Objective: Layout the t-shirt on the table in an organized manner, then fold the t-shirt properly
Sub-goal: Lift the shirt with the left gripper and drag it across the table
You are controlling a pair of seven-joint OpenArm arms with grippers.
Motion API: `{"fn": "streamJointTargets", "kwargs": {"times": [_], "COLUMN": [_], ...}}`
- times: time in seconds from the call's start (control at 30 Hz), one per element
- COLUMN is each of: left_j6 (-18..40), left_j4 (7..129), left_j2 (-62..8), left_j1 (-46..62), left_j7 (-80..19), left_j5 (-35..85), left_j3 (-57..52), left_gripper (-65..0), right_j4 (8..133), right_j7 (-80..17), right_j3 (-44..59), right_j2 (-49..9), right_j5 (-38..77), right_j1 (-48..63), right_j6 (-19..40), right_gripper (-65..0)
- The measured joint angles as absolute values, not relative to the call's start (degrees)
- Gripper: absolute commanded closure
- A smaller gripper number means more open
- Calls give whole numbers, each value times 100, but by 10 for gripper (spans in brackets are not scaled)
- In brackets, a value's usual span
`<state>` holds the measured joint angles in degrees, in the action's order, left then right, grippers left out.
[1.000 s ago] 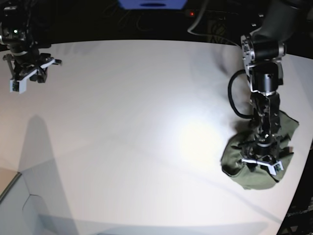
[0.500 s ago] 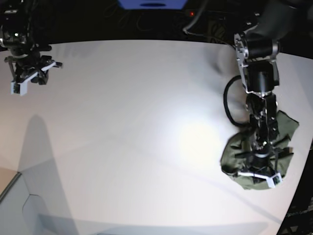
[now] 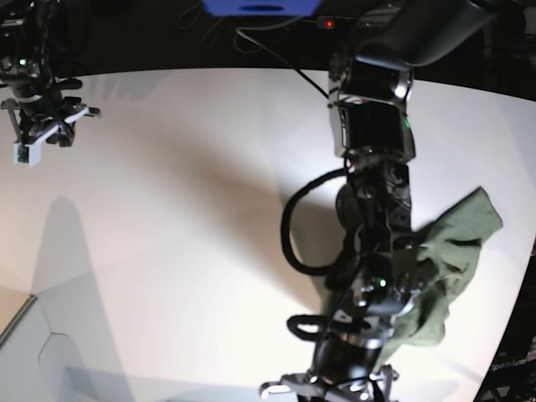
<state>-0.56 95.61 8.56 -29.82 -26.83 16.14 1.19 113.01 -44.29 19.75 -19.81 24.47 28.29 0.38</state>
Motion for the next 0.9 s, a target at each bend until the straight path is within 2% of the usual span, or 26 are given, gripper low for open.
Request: {"fn": "streamJointTargets", "kwargs": {"times": [0.17,0.37,0.53,0.6,0.73,0.8,0.9], "left_j6": [-40,-23,-25,-14,-14,-23,-14], "left_j4": [9242,8650,8130,7898,7594,7599,7695], "left_j2": [847,843,834,845,797,786,829], "left_j1": [-3815,-4088,-3826,-3564,-3081,-2930,-2563], "left_j7": [-2591,-2567,-1678,-1599,-1573,-1533,-1492], "left_j5": [1656,1678,1702,1706,1717,1704,1706], "left_j3": [1041,1914,2912,3240,3664,3782,3712], "left_gripper": [-4,-4,-14,-58,-247,-319,-321], "right_j4": [11301,11301,11301,11299,11299,11299,11299], "right_j7": [-4438,-4434,-4438,-4453,-4440,-4440,-4438], "right_j3": [2290,2495,2657,2644,2622,2598,2598], "right_j2": [-1935,-1935,-1938,-1927,-1822,-1796,-1806], "right_j5": [2445,2451,2451,2449,2449,2469,2469], "right_j1": [2862,2864,2936,2958,2928,2943,2941], "right_j6": [36,38,38,36,36,38,38], "right_gripper": [-177,-177,-177,-177,-177,-177,-177]}}
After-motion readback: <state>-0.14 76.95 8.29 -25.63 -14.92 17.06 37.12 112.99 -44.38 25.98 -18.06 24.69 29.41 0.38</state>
